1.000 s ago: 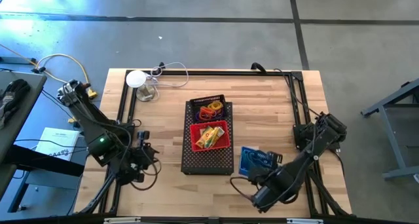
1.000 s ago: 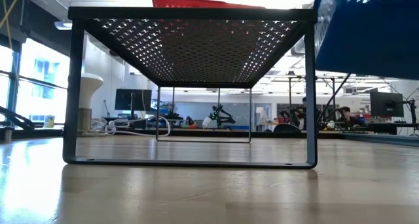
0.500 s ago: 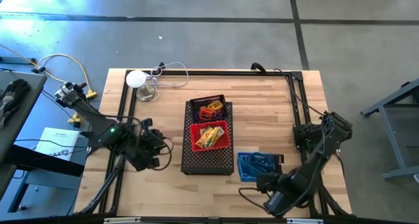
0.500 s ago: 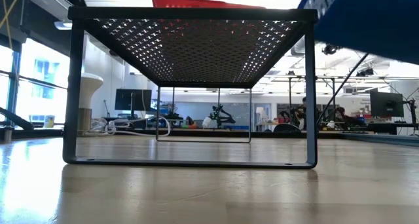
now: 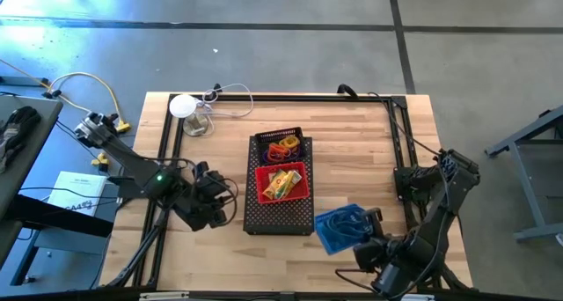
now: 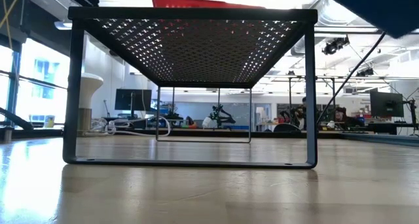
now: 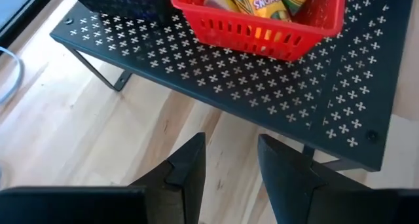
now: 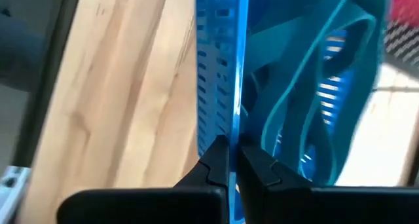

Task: Pick & Place Office Desk Supplies
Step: Put the blue bin on the shelf

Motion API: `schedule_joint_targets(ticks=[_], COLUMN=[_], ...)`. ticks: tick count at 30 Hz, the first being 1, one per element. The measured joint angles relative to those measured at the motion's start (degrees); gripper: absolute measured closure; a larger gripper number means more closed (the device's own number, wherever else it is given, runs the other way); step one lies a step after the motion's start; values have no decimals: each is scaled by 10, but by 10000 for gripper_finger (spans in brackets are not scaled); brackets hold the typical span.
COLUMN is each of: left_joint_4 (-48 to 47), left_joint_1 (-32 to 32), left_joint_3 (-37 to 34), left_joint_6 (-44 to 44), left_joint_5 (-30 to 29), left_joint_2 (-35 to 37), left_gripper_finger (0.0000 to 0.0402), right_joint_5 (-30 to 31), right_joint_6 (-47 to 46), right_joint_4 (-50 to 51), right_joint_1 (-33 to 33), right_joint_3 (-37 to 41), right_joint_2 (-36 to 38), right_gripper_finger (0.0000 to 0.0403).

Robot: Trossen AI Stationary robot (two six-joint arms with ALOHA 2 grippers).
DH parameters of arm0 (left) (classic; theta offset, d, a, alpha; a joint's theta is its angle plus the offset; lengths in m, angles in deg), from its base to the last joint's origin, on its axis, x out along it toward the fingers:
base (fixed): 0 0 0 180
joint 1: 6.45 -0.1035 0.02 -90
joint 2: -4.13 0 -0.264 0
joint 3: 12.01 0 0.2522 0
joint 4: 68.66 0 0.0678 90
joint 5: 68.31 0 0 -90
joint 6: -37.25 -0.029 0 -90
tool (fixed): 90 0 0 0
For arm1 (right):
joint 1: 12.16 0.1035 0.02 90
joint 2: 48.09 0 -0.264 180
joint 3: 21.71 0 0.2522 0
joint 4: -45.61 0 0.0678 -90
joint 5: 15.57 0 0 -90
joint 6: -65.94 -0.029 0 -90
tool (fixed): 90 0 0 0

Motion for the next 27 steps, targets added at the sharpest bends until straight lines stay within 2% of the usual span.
schedule_joint_targets(ticks=[11, 17, 27], left_joint_4=[6, 6, 2], left_joint_1=[0, 5, 8], left_joint_3=[0, 0, 0], left_joint_6=[2, 22, -3], left_joint_5=[-1, -16, -23], left_joint_2=[-67, -66, -65], left_gripper_finger=[270, 270, 270], right_joint_5=[60, 100, 101], right_joint_6=[112, 162, 261], right_joint_4=[0, -1, -60], right_joint_1=[0, -15, -73], right_joint_3=[0, 0, -17], right_joint_2=[0, 0, -43], right_gripper_finger=[401, 401, 401])
